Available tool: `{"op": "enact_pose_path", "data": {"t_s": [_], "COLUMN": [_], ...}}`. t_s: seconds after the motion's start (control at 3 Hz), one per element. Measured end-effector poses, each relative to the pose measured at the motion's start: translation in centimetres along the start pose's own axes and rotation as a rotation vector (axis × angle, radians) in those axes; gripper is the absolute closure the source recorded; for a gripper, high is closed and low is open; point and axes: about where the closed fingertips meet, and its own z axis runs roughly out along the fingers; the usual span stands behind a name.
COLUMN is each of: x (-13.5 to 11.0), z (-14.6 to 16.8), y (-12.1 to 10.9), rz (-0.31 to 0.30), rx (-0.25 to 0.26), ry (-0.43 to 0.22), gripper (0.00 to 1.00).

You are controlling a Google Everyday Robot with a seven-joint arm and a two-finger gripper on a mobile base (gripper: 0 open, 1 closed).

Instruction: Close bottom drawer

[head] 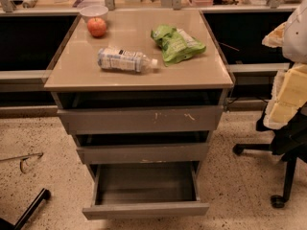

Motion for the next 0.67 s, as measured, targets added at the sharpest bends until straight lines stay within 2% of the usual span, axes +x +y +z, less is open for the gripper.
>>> {"op": "enact_pose_path", "data": {"t_s": [0.33, 0.67], "x": [0.0, -0.3], "z": [0.0, 2.3], "y": [0.0, 1.0], "rz": [0.000, 0.003], "rx": [0.000, -0.041], "ry": [0.000, -0.028], "gripper": [0.00, 0.00]}}
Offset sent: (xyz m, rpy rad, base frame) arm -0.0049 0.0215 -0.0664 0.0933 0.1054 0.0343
